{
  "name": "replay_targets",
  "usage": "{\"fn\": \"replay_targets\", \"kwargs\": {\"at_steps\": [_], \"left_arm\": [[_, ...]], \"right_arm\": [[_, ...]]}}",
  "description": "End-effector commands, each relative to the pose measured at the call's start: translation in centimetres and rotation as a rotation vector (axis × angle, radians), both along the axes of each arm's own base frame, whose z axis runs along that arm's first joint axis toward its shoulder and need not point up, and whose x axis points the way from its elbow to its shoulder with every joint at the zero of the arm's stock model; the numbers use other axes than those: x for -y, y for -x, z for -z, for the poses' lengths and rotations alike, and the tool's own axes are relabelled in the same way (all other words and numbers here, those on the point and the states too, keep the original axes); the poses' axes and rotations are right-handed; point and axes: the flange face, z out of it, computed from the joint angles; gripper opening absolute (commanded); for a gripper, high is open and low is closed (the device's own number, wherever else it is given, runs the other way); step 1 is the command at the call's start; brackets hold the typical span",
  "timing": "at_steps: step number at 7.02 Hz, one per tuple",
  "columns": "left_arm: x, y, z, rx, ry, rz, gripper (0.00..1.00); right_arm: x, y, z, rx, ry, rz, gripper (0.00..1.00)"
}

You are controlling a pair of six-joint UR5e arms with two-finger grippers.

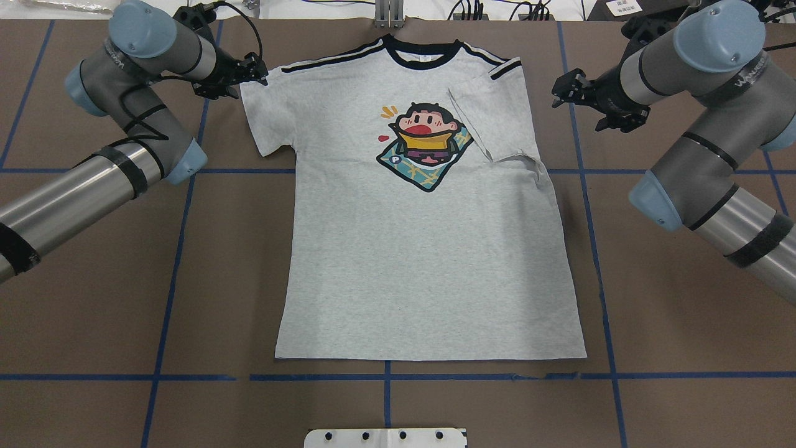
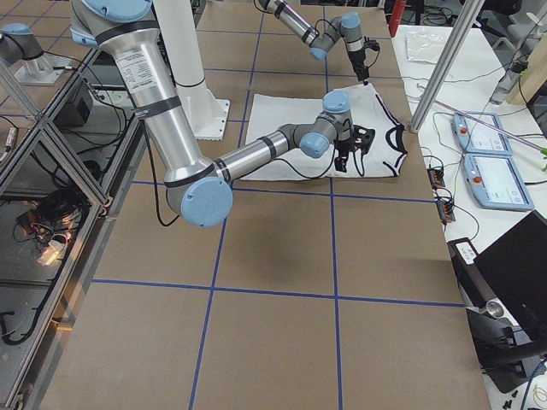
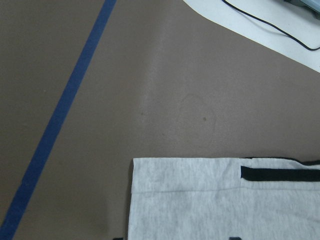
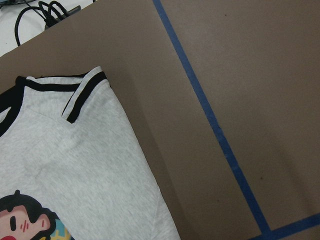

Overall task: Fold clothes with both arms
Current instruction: 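Release the sleeve and raise the right gripper while the left arm approaches the shirt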

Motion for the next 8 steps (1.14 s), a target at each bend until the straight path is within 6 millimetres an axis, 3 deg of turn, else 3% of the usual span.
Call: {"fn": "replay_targets", "kwargs": {"at_steps": [1, 3, 5, 6, 8], "left_arm": [[0.7, -0.1, -0.5, 0.033, -0.014, 0.042, 0.69], [0.5, -0.4, -1.8, 0.051, 0.002, 0.04, 0.69], [0.3, -1.2, -1.2, 0.045, -0.003, 0.032, 0.68], [0.2, -1.3, -1.2, 0.045, -0.003, 0.03, 0.61], [0.2, -1.3, -1.1, 0.046, -0.006, 0.032, 0.24]], "right_arm": [[0.1, 0.1, -0.4, -0.009, 0.002, 0.003, 1.0], [0.1, 0.2, -0.5, -0.012, 0.002, -0.001, 1.0], [0.1, 0.2, -0.5, -0.012, 0.002, -0.001, 1.0], [0.1, 0.2, -0.5, -0.012, 0.002, -0.001, 1.0], [0.0, 0.1, -0.6, -0.013, 0.003, -0.001, 1.0]]}}
